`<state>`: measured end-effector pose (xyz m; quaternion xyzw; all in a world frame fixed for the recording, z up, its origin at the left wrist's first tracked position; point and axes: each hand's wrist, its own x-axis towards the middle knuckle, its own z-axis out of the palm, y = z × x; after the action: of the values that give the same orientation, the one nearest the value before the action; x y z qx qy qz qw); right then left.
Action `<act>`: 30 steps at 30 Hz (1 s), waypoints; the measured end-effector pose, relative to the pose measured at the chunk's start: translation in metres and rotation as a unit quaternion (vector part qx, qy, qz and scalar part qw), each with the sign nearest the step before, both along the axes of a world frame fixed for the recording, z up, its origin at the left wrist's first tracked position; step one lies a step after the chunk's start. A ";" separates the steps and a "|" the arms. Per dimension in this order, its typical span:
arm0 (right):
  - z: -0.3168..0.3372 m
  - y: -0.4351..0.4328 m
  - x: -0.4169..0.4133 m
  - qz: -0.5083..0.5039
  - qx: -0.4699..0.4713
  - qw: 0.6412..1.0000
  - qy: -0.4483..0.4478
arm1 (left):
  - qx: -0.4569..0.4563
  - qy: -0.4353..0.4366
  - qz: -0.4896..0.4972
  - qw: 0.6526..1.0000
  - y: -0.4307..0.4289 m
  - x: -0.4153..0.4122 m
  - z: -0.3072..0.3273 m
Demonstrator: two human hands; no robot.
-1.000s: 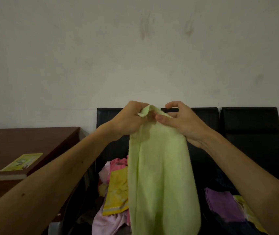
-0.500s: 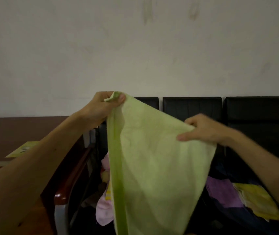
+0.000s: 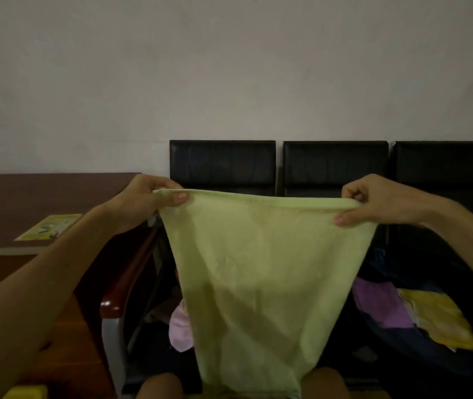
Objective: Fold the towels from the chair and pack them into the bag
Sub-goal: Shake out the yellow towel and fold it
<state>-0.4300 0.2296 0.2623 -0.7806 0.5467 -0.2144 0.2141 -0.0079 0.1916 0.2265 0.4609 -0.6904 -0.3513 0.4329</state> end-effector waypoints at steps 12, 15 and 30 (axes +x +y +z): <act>-0.084 -0.006 -0.010 -0.060 0.156 0.950 -0.265 | 0.084 0.073 0.024 0.993 -0.007 0.001 -0.074; -0.114 -0.007 -0.005 -0.093 0.137 0.933 -0.320 | 0.049 0.067 0.091 0.992 -0.009 -0.001 -0.100; -0.195 0.013 0.068 -0.235 -0.001 0.829 -0.508 | 0.183 0.221 0.197 0.938 0.015 -0.036 -0.160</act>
<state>-0.3616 0.2426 0.0675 -0.4095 0.5276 -0.6249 0.4042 -0.0436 0.2063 0.0665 0.5696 -0.3966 -0.4720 0.5435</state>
